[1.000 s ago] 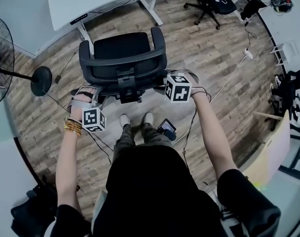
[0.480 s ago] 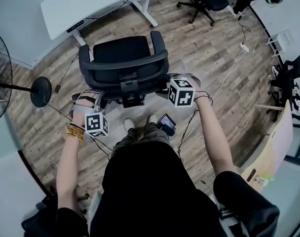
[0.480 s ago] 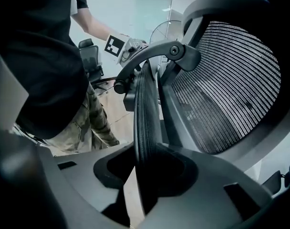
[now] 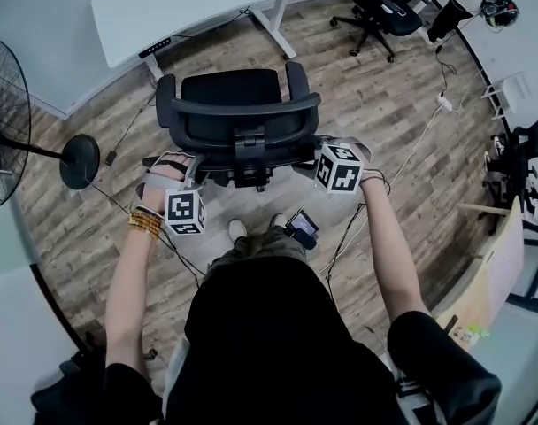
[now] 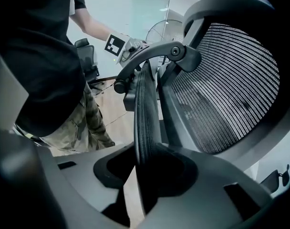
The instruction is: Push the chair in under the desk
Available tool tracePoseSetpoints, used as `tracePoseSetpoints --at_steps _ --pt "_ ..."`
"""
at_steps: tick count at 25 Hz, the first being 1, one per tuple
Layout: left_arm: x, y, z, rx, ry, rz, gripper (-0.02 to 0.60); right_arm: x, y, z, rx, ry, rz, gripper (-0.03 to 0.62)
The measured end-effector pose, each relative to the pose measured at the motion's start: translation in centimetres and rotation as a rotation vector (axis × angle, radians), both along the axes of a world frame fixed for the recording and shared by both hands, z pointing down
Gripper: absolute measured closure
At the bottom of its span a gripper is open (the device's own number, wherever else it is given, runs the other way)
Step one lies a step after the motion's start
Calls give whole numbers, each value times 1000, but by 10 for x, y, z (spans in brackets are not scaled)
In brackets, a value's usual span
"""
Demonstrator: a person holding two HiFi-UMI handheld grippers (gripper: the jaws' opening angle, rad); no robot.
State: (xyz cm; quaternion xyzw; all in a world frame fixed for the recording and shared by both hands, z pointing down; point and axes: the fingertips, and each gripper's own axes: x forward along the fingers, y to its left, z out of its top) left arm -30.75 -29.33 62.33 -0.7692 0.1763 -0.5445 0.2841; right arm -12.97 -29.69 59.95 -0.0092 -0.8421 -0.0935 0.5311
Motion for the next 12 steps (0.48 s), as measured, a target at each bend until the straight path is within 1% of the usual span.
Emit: tracePoseSetpoints --at_steps 8,12 --pt "-5 -18 -1 2 -2 2 477 -6 -17 0 -9 9 10 462" --pt "-5 -19 -2 0 -6 0 477 -6 -15 -1 -14 7 14 462"
